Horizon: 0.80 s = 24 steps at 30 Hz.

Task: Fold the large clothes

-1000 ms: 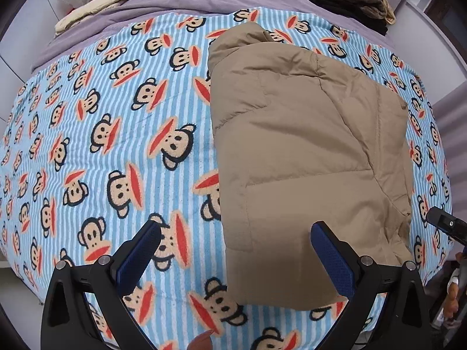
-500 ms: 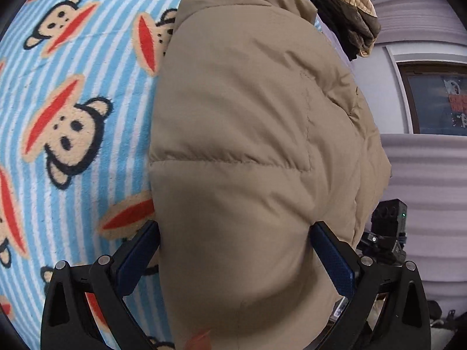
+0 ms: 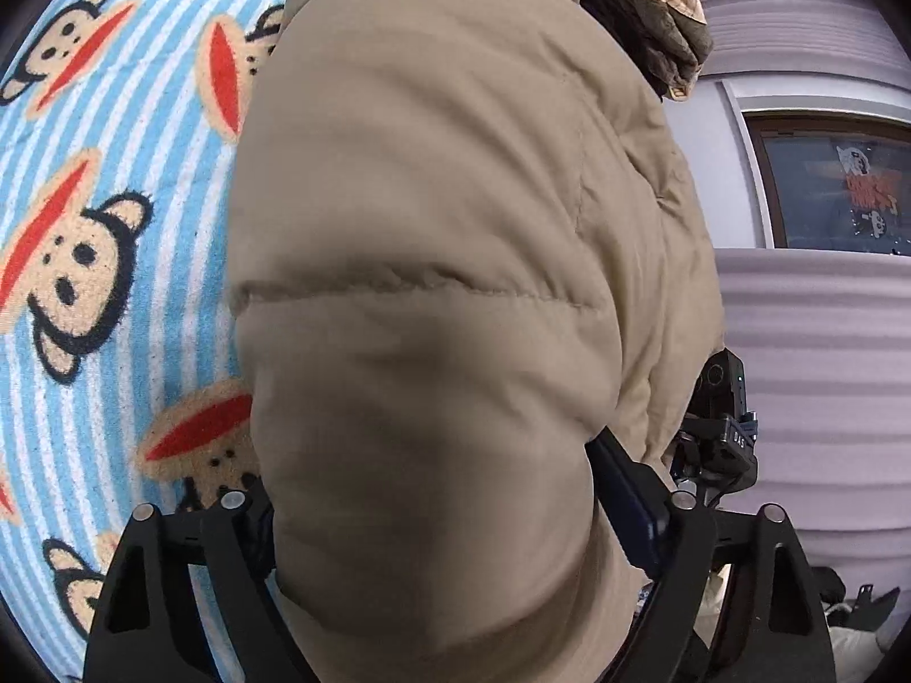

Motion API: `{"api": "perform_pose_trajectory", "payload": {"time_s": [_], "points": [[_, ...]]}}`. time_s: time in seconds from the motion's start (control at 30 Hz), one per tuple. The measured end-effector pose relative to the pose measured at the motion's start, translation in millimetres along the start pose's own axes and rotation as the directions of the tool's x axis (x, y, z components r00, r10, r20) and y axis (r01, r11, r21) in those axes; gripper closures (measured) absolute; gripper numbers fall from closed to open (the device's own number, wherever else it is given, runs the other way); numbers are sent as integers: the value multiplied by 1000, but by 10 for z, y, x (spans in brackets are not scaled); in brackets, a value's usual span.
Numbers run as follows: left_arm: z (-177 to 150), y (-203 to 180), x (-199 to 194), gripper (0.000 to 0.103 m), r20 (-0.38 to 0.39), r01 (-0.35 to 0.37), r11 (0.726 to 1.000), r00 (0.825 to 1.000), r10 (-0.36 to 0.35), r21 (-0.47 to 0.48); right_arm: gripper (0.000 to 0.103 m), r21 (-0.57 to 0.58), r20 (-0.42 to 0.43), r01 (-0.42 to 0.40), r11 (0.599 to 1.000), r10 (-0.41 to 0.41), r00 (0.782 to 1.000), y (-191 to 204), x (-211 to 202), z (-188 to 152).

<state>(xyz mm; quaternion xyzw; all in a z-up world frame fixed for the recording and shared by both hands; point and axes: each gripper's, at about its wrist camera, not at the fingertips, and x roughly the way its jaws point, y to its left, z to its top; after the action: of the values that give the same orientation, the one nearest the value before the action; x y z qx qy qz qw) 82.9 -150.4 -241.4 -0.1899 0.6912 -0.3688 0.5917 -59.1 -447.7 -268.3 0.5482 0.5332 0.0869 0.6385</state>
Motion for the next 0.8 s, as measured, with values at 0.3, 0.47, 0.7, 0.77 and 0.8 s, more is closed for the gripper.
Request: {"api": "perform_pose_trajectory", "payload": {"time_s": [0.3,0.47,0.7,0.77,0.8], "points": [[146,-41,-662,17,15,19,994,1000,-21,106,34,-72,86,-27,997,33,996,684,156,-343],[236,314,-1287,17,77,-24,994,997,15,108,34,-114,86,-49,992,59,995,1164,703,-422],[363,1177,-1950,17,144,-97,995,985,98,-19,34,-140,-11,-41,989,40,999,1701,1857,-439],[388,1467,-1999,17,144,-110,991,982,120,-73,34,-132,-33,-10,991,6,999,1779,2174,-431],[393,1584,-1997,17,140,-116,989,982,128,-93,32,-126,-40,13,992,-18,999,1802,2311,-441]]}}
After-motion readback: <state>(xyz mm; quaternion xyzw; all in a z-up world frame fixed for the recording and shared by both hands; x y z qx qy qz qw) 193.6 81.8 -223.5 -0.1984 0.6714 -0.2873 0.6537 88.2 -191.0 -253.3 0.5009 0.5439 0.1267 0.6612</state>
